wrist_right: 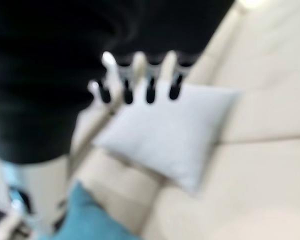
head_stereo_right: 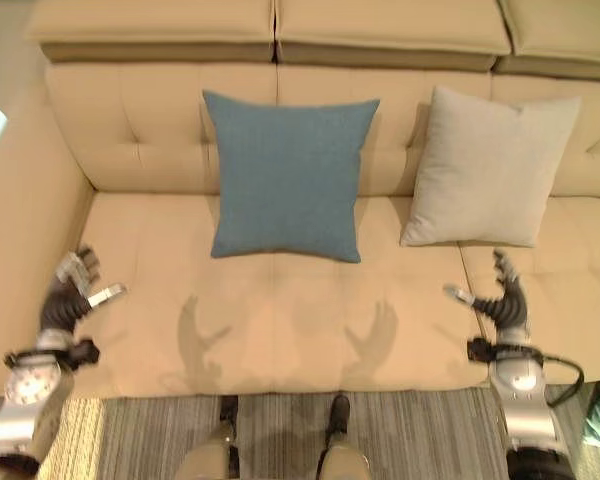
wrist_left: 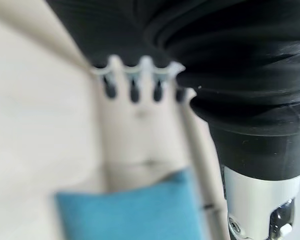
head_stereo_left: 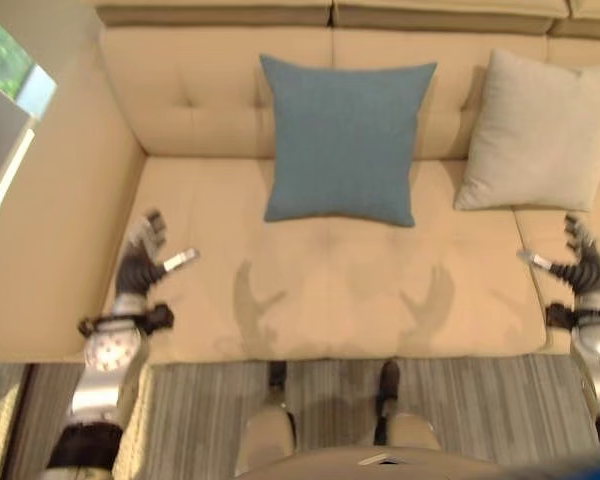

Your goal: Pick up all the scattered cushions and arrange them neatly on the sofa.

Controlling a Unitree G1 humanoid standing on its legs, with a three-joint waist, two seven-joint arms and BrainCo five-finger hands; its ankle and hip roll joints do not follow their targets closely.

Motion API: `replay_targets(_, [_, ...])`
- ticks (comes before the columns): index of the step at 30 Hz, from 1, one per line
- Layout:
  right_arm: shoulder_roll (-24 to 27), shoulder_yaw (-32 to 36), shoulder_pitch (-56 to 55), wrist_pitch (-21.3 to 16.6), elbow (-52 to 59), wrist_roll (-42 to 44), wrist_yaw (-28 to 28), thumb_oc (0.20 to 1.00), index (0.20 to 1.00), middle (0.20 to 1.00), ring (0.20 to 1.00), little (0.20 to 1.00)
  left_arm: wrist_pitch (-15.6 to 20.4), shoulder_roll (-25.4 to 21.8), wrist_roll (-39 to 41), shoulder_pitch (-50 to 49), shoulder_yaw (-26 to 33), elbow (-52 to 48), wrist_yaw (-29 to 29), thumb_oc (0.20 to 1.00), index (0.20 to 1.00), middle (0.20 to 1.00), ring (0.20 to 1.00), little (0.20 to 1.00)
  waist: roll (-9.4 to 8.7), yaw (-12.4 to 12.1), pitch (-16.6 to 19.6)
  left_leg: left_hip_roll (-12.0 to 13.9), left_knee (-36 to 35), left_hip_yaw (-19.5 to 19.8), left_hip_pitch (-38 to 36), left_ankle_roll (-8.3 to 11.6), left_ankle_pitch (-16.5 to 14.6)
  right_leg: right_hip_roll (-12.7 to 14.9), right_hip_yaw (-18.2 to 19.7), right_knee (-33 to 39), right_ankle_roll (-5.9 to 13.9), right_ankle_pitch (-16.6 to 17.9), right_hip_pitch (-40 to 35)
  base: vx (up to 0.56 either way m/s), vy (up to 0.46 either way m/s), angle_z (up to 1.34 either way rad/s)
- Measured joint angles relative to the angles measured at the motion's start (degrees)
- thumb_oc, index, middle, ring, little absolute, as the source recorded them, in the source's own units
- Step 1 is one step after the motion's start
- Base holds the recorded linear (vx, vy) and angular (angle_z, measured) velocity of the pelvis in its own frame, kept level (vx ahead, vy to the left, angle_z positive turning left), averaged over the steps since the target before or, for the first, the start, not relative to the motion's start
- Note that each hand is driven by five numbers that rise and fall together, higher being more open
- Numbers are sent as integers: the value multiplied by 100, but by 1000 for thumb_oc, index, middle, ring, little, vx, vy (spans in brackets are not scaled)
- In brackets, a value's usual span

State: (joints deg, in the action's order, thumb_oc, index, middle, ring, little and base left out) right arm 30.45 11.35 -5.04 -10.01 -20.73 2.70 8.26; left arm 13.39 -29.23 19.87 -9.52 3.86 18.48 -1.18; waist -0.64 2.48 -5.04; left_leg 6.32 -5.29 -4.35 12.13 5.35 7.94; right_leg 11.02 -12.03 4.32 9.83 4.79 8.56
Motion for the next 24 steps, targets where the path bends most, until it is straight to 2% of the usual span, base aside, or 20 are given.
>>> replay_targets(1, [-13,-57,-181,58,-133,-134,-90,1000,1000,1000,1000,1000,-158,63,-282,-104,-177,339,108,1000,1000,1000,1000,1000,46,47,60,8,-1,-29,-192,11,-57,-5,5,73,31,-30,-216,4,14,-10])
replay_targets(4, [-84,-114,-397,58,-378,-316,-165,1000,1000,1000,1000,1000,-184,96,-992,-307,-520,787,251,1000,1000,1000,1000,1000,110,127,193,70,-4,-155,-378,27,-111,-51,86,88,22,-44,-324,1,8,-24])
replay_targets(6, [-152,-226,-380,82,-874,-416,-188,1000,1000,1000,1000,1000,-249,295,-1488,-216,-651,1446,264,1000,1000,1000,1000,1000,127,135,240,117,-22,-304,-606,35,-181,-90,242,88,16,-46,-453,14,0,-34])
replay_targets(8, [-179,-335,-625,81,-1085,-479,-221,1000,1000,1000,1000,1000,-298,485,-1734,-345,-737,1773,264,1000,1000,1000,1000,1000,146,268,361,163,-31,-343,-715,41,-247,-109,298,91,10,-51,-507,22,9,-19])
replay_targets(12, [-384,-735,-649,99,-2096,-513,-295,1000,1000,1000,1000,1000,-413,827,-1951,-278,-791,2686,245,1000,1000,1000,1000,1000,119,328,535,191,-32,-578,-986,26,-330,-129,532,109,4,-47,-624,9,6,-31])
replay_targets(14, [-531,-783,-672,205,-2575,-511,-312,1000,1000,1000,1000,1000,-456,933,-1949,-253,-849,2838,221,1000,1000,1000,1000,1000,111,379,542,165,-28,-615,-1124,7,-334,-124,601,115,4,-48,-681,-72,43,-17])
replay_targets(18, [-514,-1028,-608,287,-3024,-508,-311,1000,1000,1000,1000,1000,-525,1040,-1933,-43,-981,3017,55,1000,1000,1000,1000,1000,99,332,512,2,26,-586,-1166,-5,-416,-64,911,110,-23,19,-565,-145,109,-32])
replay_targets(19, [-526,-1079,-571,289,-3136,-506,-315,1000,1000,1000,1000,1000,-532,1073,-1933,151,-1145,3201,0,1000,1000,1000,1000,1000,77,342,485,-210,108,-227,-1148,-107,-526,26,1110,89,-31,113,-479,-139,154,-40])
replay_targets(20, [-539,-1085,-498,296,-3156,-505,-320,1000,1000,1000,1000,1000,-534,1083,-1933,161,-1159,3241,-4,1000,1000,1000,1000,1000,75,329,445,-253,121,-232,-1159,-113,-552,62,1137,88,1,137,-462,-209,230,-46])
replay_targets(21, [-589,-1056,-490,279,-3224,-494,-315,1000,1000,1000,1000,1000,-531,1087,-1929,243,-1137,3259,-34,1000,1000,1000,1000,1000,21,411,405,-340,249,-196,-1109,-141,-586,97,1283,32,14,226,-358,-166,176,-93])
replay_targets(22, [-721,-1063,-281,292,-3384,-457,-324,1000,1000,1000,1000,1000,-526,1086,-1929,299,-1102,3379,-75,1000,1000,1000,1000,1000,-100,370,271,-552,395,-123,-1100,-289,-802,125,1685,-114,41,343,-68,-166,176,-125])
replay_targets(24, [-835,-1079,-32,362,-3503,-399,-334,1000,1000,1000,1000,1000,-562,1064,-1932,335,-1076,3608,-127,1000,1000,1000,1000,1000,-179,288,191,-654,366,-171,-1077,-382,-883,182,1974,-133,114,368,177,-146,128,-142])
